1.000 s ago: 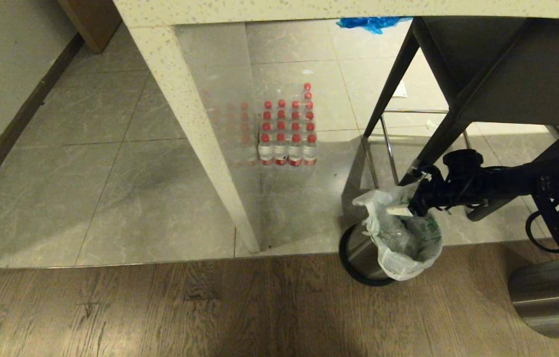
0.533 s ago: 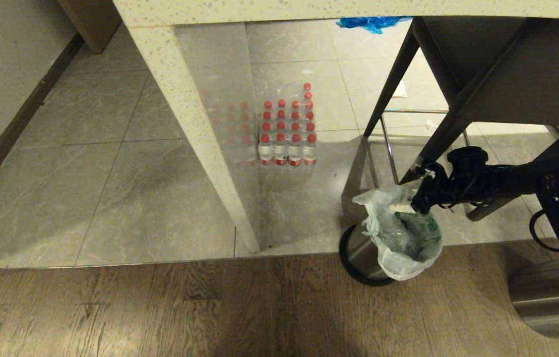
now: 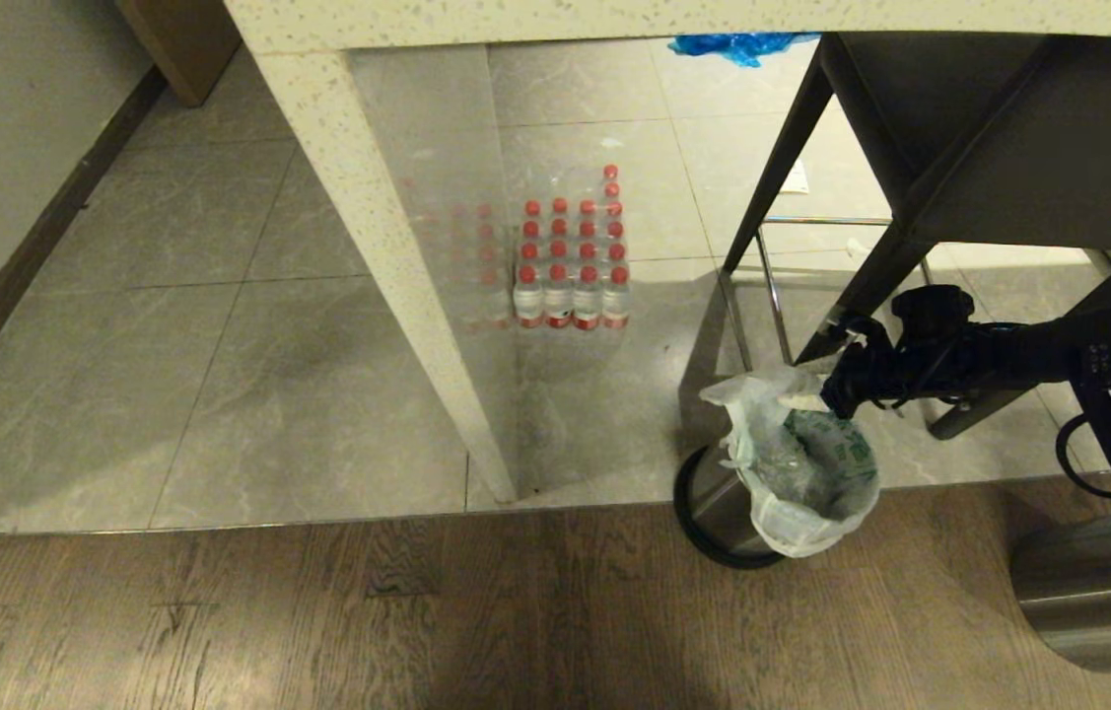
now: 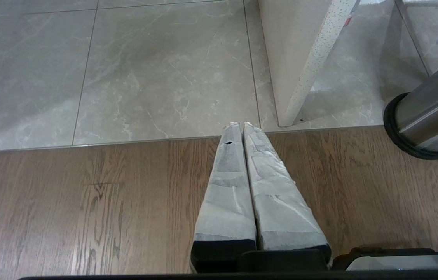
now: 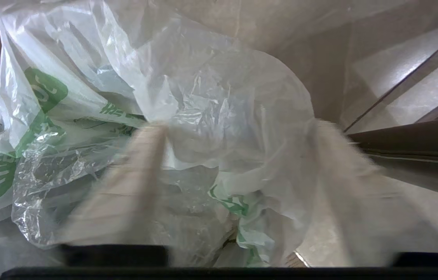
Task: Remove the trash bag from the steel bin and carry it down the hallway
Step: Pick up the trash bag
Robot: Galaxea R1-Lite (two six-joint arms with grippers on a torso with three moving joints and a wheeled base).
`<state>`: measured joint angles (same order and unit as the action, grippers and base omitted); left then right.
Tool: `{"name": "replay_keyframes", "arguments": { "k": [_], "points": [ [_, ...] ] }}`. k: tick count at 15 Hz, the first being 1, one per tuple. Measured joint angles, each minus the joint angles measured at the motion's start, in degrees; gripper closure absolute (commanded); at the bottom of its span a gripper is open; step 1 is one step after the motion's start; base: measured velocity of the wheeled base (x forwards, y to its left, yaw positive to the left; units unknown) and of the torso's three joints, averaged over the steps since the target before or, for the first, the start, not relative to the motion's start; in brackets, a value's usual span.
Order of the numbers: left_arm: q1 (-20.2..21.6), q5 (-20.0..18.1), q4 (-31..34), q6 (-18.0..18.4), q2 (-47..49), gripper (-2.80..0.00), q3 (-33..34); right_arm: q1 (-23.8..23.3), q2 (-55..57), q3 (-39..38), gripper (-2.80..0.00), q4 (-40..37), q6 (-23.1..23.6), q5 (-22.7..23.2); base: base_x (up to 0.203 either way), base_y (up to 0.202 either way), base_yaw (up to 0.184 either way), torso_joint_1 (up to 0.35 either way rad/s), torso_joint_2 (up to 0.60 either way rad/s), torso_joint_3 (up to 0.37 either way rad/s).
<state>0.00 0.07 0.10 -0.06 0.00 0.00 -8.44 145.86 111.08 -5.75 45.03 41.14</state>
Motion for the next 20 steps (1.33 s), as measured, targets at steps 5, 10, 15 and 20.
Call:
{"name": "replay_keyframes", "arguments": {
  "k": [5,10,15,20],
  "points": [
    [0.00,-0.04,0.00,0.01,0.00,0.00,0.00,0.00,-0.11,0.06,0.00,0.12,0.00,0.09,0.000,0.000,0.000,0.000,0.00,0.000],
    [0.00,-0.02,-0.02,-0.01,0.00,0.00,0.00,0.00,-1.55,-0.69,0.00,-0.28,-0.02,-0.19,0.000,0.000,0.000,0.000,0.00,0.000],
    [0.00,-0.02,0.00,0.01,0.00,0.00,0.00,0.00,-6.16,-3.49,0.00,-0.97,-0.13,-1.66,0.000,0.000,0.000,0.000,0.00,0.000],
    [0.00,-0.02,0.00,0.01,0.00,0.00,0.00,0.01,-13.05,-11.90,0.00,-1.63,-4.54,-10.61,0.000,0.000,0.000,0.000,0.00,0.000]
  ]
}}
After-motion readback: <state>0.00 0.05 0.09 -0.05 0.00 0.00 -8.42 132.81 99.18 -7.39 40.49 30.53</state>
